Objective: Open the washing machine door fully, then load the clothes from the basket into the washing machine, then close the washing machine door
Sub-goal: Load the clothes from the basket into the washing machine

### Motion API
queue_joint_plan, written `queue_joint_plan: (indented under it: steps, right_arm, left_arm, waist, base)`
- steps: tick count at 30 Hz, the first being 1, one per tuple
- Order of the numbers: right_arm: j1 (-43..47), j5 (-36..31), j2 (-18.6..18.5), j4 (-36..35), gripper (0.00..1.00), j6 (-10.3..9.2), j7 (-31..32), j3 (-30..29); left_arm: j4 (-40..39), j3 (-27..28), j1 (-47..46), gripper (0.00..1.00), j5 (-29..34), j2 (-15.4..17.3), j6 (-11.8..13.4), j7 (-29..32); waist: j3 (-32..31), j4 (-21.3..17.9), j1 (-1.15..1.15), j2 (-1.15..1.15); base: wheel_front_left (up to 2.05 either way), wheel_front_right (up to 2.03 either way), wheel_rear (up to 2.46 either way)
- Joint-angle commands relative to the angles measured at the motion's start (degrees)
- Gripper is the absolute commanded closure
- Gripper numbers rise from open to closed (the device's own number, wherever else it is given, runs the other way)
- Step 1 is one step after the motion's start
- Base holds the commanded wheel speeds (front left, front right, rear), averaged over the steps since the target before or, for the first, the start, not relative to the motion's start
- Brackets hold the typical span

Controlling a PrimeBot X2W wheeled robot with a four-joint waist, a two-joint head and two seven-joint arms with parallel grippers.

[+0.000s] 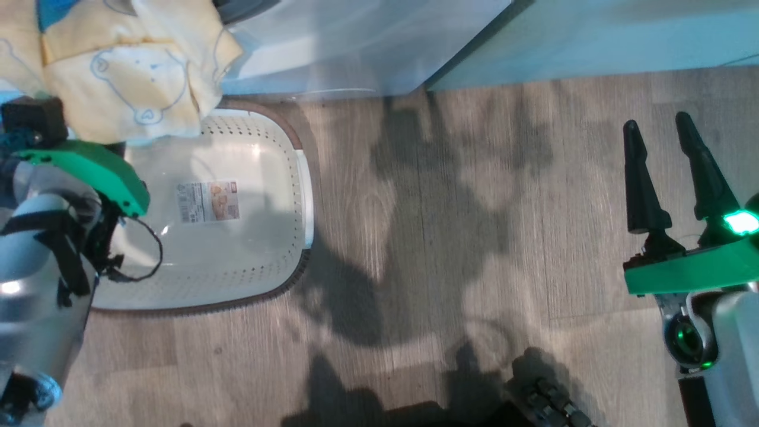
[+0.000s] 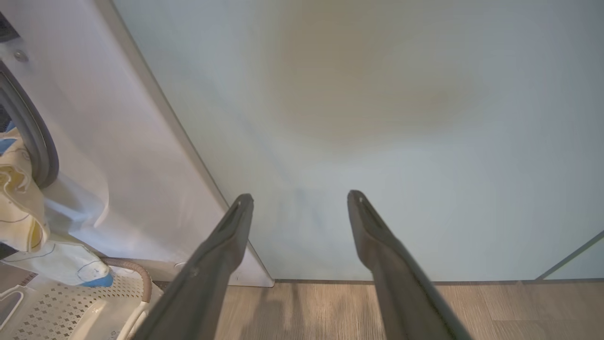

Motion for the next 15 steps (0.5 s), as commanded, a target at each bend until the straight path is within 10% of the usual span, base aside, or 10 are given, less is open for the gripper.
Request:
queue_joint_plan:
  steps: [1, 15]
  right_arm:
    - [1.15, -0.1, -0.55, -1.11, 0.0, 0.25, -0.38, 0.73]
    - [2.87, 0.03, -0.72, -0.53, 0.0, 0.25, -0.38, 0.35]
  left_arm:
    - [-3.43, 0.8, 2.25, 1.0, -0.77, 3.36, -0.03, -0.59]
    - [-17.87, 1.22, 10.69, 1.0, -0.78, 3.63, -0.03, -0.59]
  waist:
    - [-1.24, 0.58, 0.0, 0.0]
    - [-6.97, 1.97, 0.0, 0.0]
  base:
    - [0.0, 0.0, 0.0]
    - [0.0, 0.0, 0.0]
